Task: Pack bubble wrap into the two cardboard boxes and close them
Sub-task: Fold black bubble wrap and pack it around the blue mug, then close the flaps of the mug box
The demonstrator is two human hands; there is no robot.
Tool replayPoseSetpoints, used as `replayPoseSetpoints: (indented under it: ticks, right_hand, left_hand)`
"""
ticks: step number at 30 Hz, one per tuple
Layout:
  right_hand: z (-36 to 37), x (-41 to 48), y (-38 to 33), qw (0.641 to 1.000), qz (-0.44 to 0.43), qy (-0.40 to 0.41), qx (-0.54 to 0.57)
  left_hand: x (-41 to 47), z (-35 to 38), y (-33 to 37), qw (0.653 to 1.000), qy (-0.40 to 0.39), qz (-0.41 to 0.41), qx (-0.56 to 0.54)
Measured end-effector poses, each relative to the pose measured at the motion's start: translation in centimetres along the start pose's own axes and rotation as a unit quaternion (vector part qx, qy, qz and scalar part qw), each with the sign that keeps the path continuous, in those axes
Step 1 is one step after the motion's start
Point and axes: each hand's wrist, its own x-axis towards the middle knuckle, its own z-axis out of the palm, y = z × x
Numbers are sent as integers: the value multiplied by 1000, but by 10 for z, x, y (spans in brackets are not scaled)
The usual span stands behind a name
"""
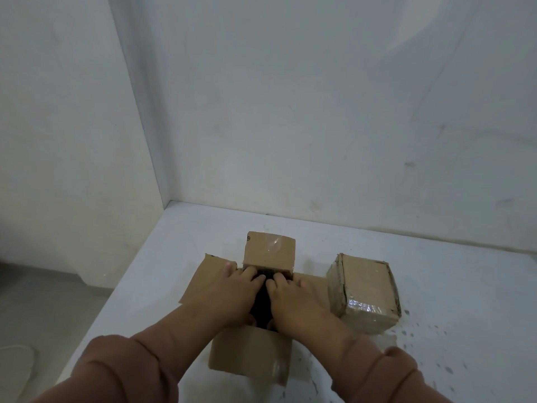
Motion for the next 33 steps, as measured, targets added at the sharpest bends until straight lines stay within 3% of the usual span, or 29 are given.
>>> replayPoseSetpoints:
  ticks: [4, 7, 10, 18, 21, 23, 25, 28, 29, 31, 33]
  right_hand:
    - [-11, -3, 1, 999, 1, -36, -10]
    - [-24, 0, -3, 997, 2, -43, 66]
    - [-21, 6, -13, 992, 19, -40, 118]
    - [1, 12, -19, 998, 38, -36, 37]
    - [3, 13, -14, 996, 36, -40, 76]
    - [2, 6, -7, 992, 31, -35, 118]
    - [2, -7, 2, 985, 38, 30, 167]
    - [10, -31, 17, 964, 86, 137, 210]
    - [15, -38, 22, 956, 112, 146, 228]
    - [23, -51, 31, 935, 157, 154, 277]
    - [28, -59, 36, 899, 199, 158, 357]
  left_hand:
    - [-1, 0, 0, 1000, -24, 3, 0]
    - [1, -10, -11, 995, -73, 7, -71]
    - [4, -6, -18, 998, -51, 26, -30]
    - [1, 18, -14, 999, 5, 28, 21]
    - [-1, 13, -15, 999, -12, 23, -39]
    - [-7, 13, -20, 986, 13, 13, -164]
    - [-16, 16, -26, 949, 100, -34, -296]
    - [-33, 23, -37, 872, 200, -196, -400]
    - [-39, 25, -41, 828, 196, -255, -459]
    - [-50, 29, -46, 698, 156, -334, -615]
    - [-59, 33, -48, 581, 114, -341, -730]
